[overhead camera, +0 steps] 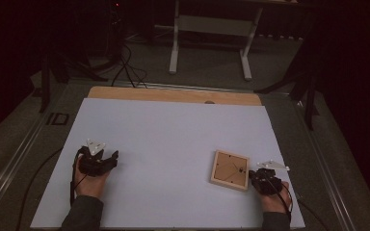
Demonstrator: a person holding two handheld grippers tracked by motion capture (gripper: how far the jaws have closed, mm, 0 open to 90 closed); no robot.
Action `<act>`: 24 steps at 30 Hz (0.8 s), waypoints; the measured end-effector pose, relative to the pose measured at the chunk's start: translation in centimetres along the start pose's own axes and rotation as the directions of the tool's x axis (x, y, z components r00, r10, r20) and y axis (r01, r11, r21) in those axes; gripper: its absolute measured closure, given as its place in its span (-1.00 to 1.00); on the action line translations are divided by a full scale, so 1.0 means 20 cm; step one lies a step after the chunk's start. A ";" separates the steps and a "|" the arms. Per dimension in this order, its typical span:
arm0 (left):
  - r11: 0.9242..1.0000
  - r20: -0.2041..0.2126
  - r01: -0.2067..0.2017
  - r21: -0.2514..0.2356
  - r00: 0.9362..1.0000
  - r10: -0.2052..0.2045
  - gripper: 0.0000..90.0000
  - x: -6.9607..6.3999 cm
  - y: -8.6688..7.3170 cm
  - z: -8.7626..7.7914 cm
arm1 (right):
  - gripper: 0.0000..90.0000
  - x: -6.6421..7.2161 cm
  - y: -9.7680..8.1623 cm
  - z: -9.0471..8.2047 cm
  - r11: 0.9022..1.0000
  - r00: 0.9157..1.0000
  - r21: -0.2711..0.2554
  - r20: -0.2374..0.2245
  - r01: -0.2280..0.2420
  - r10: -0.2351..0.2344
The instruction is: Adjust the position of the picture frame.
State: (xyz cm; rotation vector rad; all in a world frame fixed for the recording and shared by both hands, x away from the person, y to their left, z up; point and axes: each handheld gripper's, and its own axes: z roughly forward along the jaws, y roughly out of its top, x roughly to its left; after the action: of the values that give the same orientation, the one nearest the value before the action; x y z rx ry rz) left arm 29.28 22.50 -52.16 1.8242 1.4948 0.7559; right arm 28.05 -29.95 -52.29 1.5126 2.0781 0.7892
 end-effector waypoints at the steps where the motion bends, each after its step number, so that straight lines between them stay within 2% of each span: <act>1: 1.000 0.000 -0.002 0.000 1.000 0.002 -0.09 0.00 0.00 0.00 | 0.98 0.01 0.00 0.00 1.000 1.000 0.000 -0.004 0.005 -0.005; 24: 1.000 0.003 -0.008 0.001 1.000 0.008 -0.09 0.00 0.00 0.00 | 0.99 0.08 0.02 0.02 0.999 0.999 0.007 -0.030 0.045 -0.045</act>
State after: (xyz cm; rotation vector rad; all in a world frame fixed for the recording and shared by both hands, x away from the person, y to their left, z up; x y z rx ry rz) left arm 29.31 22.40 -52.18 1.8323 1.4874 0.7560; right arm 28.21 -28.29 -52.40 1.4608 2.1317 0.7926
